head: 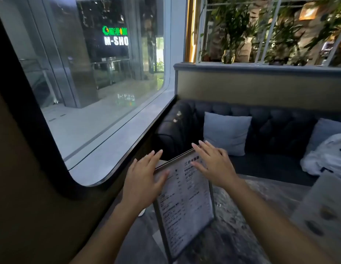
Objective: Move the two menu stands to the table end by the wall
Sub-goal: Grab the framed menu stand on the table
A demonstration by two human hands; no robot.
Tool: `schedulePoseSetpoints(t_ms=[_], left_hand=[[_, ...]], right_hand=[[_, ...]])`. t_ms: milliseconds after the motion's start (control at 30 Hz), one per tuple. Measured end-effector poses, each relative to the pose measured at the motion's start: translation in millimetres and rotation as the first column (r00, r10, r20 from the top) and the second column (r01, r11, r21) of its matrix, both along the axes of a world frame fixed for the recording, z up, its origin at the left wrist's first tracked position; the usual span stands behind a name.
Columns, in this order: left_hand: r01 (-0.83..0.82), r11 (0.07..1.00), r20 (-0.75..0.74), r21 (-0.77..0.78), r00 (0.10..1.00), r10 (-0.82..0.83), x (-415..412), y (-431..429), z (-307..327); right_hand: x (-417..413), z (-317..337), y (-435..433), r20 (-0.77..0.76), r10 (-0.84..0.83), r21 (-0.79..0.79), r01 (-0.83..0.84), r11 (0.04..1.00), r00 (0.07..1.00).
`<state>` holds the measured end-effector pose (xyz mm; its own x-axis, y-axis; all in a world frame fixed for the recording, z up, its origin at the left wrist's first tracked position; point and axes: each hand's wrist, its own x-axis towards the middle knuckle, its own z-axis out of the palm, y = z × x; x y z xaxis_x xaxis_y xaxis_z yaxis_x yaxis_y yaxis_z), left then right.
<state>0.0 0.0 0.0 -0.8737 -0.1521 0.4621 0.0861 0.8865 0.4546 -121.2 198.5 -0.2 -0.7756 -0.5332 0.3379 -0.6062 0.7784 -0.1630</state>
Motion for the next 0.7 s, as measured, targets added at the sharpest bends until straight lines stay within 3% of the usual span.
schedulePoseSetpoints(t_ms=[167,400,700], left_hand=[[-0.048,0.999,-0.072,0.013,0.996,0.049,-1.0,1.5,-5.2],[-0.11,0.994,-0.051,0.002,0.993,0.11,-4.0,0.9,-0.5],[-0.134,0.991,-0.017,0.015,0.991,0.135,-15.6,-2.3,4.6]], right_hand=[[-7.5,-0.5,-2.4,-0.011,-0.004,-0.082,0.003,0.997,1.0],[-18.0,5.1,-14.6,-0.07,0.005,-0.191,-0.018,0.981,0.998],[-18.7,15.1,-10.2,-0.153,-0.052,-0.119,0.034,0.992,0.987]])
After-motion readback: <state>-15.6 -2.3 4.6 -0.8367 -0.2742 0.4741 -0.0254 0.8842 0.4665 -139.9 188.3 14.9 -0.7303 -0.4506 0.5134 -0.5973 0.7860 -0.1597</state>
